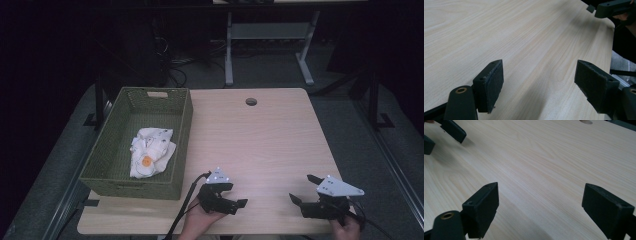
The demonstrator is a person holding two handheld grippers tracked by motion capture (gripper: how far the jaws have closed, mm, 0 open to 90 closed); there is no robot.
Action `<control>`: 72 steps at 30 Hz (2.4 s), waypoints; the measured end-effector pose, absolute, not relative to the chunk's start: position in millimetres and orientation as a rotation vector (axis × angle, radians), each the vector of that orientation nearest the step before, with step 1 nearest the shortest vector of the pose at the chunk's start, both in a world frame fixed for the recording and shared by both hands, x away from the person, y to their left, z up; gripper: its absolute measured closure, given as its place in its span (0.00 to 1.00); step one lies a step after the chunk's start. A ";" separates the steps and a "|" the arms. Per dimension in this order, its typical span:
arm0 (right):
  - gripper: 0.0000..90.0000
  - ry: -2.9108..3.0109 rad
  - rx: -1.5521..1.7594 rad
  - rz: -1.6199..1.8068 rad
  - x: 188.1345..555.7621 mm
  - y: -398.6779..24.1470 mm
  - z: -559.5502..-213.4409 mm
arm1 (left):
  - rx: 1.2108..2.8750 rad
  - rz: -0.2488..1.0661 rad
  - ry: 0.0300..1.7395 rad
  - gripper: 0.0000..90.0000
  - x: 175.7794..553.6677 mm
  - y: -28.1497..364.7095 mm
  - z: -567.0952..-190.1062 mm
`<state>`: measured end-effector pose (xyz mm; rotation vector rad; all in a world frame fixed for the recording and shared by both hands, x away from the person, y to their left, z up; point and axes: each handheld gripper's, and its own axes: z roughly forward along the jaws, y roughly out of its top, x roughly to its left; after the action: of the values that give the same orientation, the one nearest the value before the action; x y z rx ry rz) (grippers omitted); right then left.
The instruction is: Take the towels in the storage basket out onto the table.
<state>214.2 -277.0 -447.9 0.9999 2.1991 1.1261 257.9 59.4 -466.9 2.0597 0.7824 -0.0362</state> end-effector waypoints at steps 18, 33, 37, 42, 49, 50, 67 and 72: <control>0.15 2.175 1.004 1.143 210.7 -273.8 -446.8 | 2.091 0.043 0.717 0.26 275.1 54.8 -448.0; 0.15 2.177 1.001 1.146 210.8 -274.9 -446.5 | 2.148 0.021 0.643 0.27 298.3 49.4 -424.7; 0.15 2.176 1.008 1.144 211.0 -275.3 -446.5 | 2.177 0.007 0.592 0.27 302.7 51.2 -414.4; 0.15 2.175 1.006 1.146 210.7 -275.8 -446.4 | 2.203 0.013 0.554 0.27 305.6 51.8 -400.4; 0.15 2.175 1.003 1.147 210.9 -275.4 -446.4 | 2.224 -0.024 0.517 0.26 313.3 56.2 -382.5; 0.15 2.175 1.003 1.147 210.9 -275.4 -446.4 | 2.224 -0.024 0.517 0.26 313.3 56.2 -382.5; 0.15 2.166 0.996 1.150 211.0 -277.5 -445.7 | 2.205 -0.120 0.476 0.27 346.1 97.8 -336.9; 0.15 2.169 0.996 1.150 210.5 -276.5 -445.5 | 2.173 -0.149 0.516 0.26 354.1 115.2 -331.3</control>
<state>210.5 -276.5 -445.5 0.9960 2.1694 1.1497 354.1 115.2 -331.3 2.1732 0.5156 -0.1495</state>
